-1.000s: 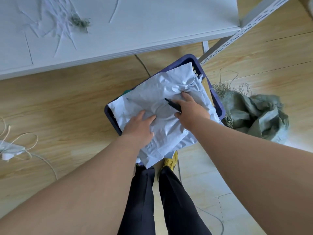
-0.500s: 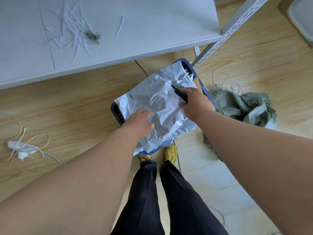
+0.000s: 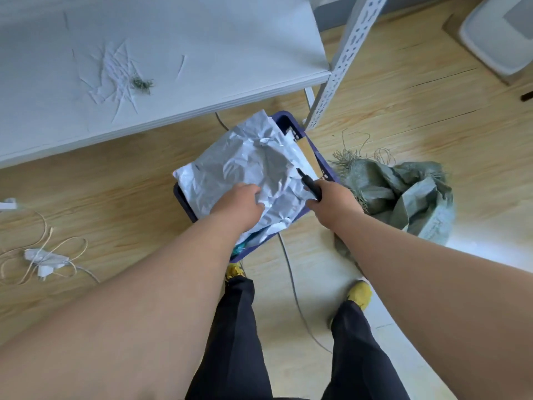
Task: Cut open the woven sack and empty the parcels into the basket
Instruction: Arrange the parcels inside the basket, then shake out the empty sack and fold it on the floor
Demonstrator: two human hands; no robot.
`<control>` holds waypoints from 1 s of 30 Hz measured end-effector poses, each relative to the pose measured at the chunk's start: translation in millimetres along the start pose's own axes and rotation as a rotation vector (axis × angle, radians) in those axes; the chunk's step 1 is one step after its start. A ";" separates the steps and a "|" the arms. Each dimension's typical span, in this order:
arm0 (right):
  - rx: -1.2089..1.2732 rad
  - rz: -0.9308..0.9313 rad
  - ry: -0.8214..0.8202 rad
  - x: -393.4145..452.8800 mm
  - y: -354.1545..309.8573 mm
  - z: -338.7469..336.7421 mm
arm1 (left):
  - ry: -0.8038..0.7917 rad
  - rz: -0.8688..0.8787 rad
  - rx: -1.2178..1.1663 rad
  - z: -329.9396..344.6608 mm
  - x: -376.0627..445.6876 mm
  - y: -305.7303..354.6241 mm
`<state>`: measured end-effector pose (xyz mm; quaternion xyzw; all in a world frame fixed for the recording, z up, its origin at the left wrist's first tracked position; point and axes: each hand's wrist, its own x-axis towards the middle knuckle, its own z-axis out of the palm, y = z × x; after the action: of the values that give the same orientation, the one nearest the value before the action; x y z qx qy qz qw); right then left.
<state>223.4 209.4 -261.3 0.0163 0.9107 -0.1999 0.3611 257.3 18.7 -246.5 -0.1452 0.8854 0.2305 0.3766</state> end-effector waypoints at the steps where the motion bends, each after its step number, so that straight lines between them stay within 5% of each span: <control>1: -0.002 0.010 0.000 -4.4 20.2 -7.8 | 0.006 0.004 -0.003 14.2 -2.9 17.5; 7: 0.086 0.196 0.000 -38.7 161.4 -69.7 | -0.161 0.064 0.021 103.6 -16.0 135.2; 14: 0.227 0.348 0.106 -45.4 293.2 -139.8 | -0.136 0.210 -0.069 158.3 -18.5 278.9; 30: 0.538 0.583 -0.062 29.6 388.4 -90.9 | -0.233 0.127 -0.052 211.6 79.2 342.4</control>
<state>209.9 597.3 -357.9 0.3620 0.7718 -0.3211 0.4126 183.4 413.2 -331.4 -0.0708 0.8367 0.2922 0.4577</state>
